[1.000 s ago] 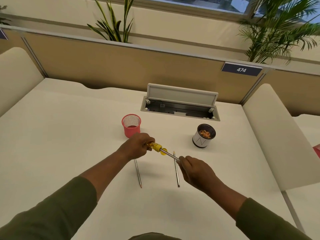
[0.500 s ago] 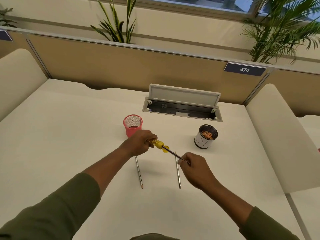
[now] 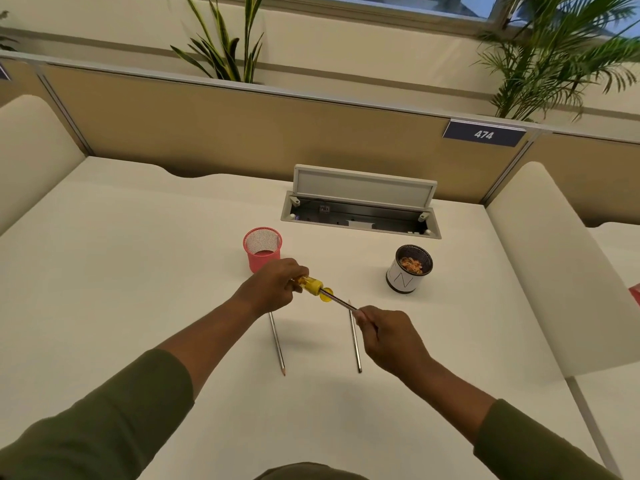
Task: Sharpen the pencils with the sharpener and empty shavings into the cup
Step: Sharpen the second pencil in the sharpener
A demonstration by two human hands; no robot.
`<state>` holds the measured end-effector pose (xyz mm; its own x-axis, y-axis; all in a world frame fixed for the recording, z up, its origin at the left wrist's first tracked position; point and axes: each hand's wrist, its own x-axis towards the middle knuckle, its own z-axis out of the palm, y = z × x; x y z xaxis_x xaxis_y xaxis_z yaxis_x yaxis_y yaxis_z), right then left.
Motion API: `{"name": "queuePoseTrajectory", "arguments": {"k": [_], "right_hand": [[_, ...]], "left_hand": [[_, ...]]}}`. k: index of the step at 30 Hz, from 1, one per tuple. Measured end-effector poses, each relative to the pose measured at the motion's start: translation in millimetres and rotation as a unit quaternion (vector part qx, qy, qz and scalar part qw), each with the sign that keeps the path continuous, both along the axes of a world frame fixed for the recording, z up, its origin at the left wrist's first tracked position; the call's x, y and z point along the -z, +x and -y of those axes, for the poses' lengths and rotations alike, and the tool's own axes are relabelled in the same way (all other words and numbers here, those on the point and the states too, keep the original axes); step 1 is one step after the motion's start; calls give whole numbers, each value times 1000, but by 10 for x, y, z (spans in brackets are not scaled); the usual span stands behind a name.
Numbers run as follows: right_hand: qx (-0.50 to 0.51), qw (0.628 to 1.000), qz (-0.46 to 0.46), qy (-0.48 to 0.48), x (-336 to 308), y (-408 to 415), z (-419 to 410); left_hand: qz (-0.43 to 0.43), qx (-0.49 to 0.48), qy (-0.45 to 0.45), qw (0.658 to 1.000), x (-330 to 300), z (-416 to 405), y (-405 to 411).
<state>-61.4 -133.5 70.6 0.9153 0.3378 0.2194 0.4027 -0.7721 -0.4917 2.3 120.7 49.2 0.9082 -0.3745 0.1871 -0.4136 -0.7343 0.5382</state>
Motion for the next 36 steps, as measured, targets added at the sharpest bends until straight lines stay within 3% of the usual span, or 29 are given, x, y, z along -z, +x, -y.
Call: {"name": "queuePoseTrajectory", "arguments": {"k": [1,2,4,5,6,7,8,10,12,13,14,16,19,21,23,25,26,27,29,30,31,33,35,36], "right_hand": [[58,990,-107,78,-48,-11,-61],[130,944,-244,182,-87,-13,-104],[214,741,-504,388,-211,-17,-141],[220,680,-560,418,-238,-1,-118],[214,670,-576,417,-257,10,-95],[205,673,-580,410,-283,16,-88],[198,699,-565,391,-289,25,-81],[164,810,-477,298,-291,10,-74],[99,939,-301,134,-254,-10,-44],[56,978,-196,53,-220,-17,-17],[7,995,-94,-14,-190,-13,19],[-81,984,73,-137,-144,28,123],[-120,947,201,-220,-112,108,191],[-111,948,208,-213,-82,107,170],[-83,970,156,-168,-51,58,94],[2,998,24,-56,-102,3,-56],[65,992,-94,43,-174,12,-109],[142,945,-237,173,-232,29,-149],[236,760,-472,380,-329,47,-182],[249,714,-513,406,-334,63,-164],[241,705,-527,409,-355,67,-160],[210,743,-512,378,-385,59,-159],[141,864,-414,249,-383,24,-140],[96,930,-322,149,-360,9,-117]], "left_hand": [[11,2,2,1000,-3,3,1],[18,5,4,1000,1,5,0],[20,14,10,1000,19,5,0],[18,18,13,1000,33,3,-4],[12,20,15,1000,41,8,-8],[4,19,15,1000,49,11,-7],[-6,16,13,1000,54,13,-4],[-24,6,11,1000,60,12,9],[-41,0,6,999,56,-2,27],[-50,-3,3,999,51,-12,35],[-59,-8,0,998,42,-23,40],[-78,-13,-5,997,23,-41,48],[-84,-2,-7,996,9,-38,53],[-67,0,-17,998,1,-26,51],[-41,-5,-16,999,5,-20,56],[-21,-8,-10,1000,12,-14,45],[-11,-9,-9,1000,11,-15,39],[-3,-9,-9,1000,15,-9,31],[7,-8,-13,1000,22,6,21],[7,-7,-14,1000,22,11,20],[4,-6,-16,1000,22,16,20],[-8,-7,-15,1000,20,-4,29],[-32,-15,-15,999,24,-31,47],[-46,-18,-16,999,19,-44,54]]}}
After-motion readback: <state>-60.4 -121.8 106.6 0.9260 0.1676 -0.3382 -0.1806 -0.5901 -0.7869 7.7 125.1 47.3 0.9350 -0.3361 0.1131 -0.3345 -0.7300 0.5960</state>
